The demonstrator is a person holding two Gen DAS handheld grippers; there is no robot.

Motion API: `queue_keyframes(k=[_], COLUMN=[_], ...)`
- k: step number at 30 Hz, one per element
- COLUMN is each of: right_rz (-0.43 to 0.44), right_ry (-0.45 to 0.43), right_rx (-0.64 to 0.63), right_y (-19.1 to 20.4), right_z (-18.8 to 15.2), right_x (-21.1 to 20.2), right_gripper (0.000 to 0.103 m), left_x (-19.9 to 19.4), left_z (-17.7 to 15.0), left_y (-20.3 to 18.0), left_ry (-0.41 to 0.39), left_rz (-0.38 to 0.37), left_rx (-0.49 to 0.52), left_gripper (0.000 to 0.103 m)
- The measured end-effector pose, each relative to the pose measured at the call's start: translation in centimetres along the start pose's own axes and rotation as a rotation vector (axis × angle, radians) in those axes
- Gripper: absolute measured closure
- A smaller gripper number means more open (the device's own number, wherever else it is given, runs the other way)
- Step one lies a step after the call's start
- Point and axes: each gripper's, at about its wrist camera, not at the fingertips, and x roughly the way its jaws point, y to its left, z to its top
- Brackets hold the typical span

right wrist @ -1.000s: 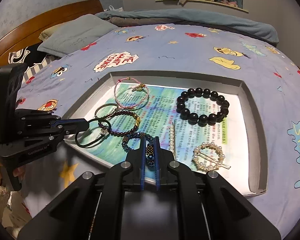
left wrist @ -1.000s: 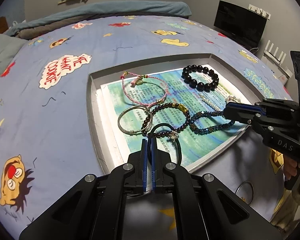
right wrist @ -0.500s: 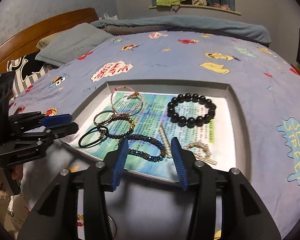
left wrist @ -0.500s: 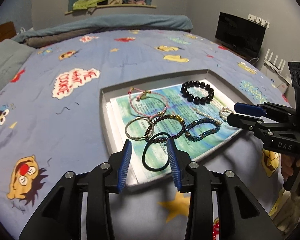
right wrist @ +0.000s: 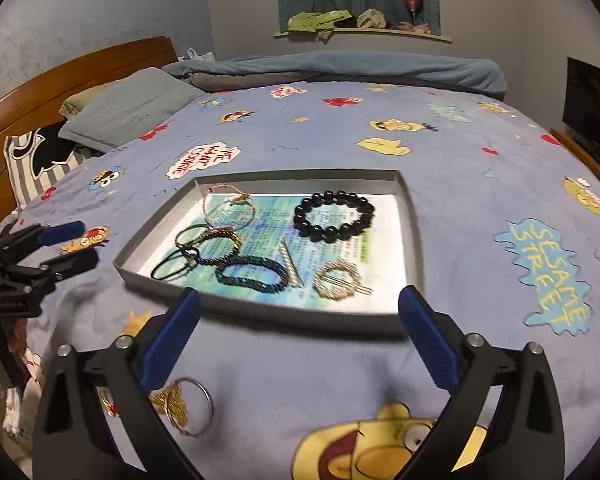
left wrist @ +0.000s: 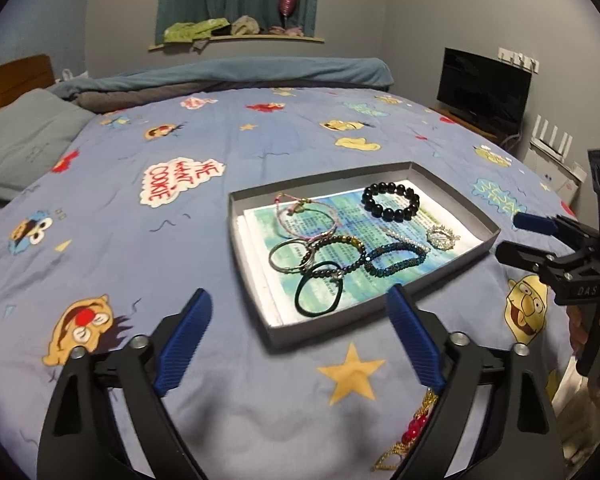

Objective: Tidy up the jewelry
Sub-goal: 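Move both tools back to the last jewelry pieces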

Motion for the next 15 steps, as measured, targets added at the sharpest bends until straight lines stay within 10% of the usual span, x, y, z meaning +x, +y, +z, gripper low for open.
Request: queue_keyframes(k=[15], right_rz=[-0.023], right_ry=[-0.035], right_rx=[-0.069], right_y=[1.9], right_z=[-4.7], right_x=[-3.3], right_gripper=[0.005], left_x=[-3.2], left_z=[-5.1], left_y=[-2.0], left_ry=[-0.007], left_rz=[0.018], left_rx=[0.066], left_gripper=[0.010])
